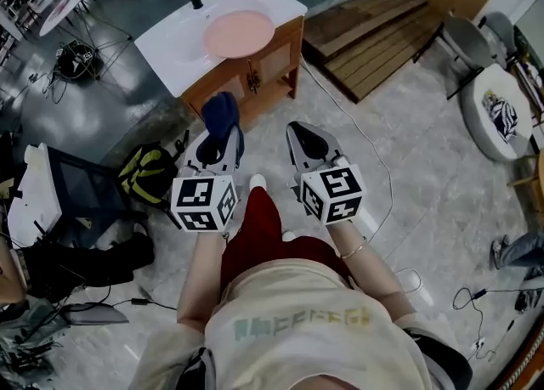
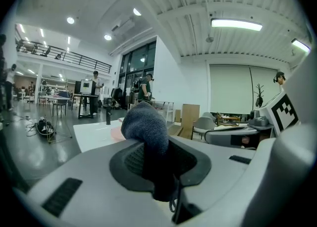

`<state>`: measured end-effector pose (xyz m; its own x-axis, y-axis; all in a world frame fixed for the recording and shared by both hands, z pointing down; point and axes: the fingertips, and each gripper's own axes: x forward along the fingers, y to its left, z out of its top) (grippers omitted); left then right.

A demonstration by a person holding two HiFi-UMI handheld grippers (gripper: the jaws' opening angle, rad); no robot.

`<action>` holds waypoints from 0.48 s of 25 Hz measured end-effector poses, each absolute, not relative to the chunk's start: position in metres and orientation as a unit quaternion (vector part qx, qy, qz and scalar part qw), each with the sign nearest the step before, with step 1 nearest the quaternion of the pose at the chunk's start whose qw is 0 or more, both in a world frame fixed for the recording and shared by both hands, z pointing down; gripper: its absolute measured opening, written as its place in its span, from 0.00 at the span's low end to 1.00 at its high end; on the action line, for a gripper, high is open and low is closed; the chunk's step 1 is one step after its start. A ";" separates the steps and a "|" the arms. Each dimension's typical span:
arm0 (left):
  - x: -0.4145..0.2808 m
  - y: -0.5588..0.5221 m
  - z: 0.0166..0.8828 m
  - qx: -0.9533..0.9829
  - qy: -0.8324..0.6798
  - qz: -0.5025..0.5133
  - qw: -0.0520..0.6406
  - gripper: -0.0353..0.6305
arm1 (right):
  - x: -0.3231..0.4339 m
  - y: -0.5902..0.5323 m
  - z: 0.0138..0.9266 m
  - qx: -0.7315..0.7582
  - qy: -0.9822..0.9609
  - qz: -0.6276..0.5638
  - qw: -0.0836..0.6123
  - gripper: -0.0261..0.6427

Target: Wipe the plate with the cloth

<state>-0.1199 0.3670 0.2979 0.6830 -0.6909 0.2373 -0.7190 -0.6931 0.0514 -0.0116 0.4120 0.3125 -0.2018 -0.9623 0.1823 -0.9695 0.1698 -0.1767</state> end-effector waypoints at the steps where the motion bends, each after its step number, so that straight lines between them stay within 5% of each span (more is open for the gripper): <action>1: -0.118 0.357 0.299 0.915 -0.384 0.101 0.072 0.17 | -0.010 0.402 0.313 0.632 -0.764 0.129 0.015 0.10; 12: -0.093 0.221 0.319 0.918 -0.368 0.110 0.102 0.17 | 0.014 0.272 0.329 0.643 -0.749 0.155 0.035 0.10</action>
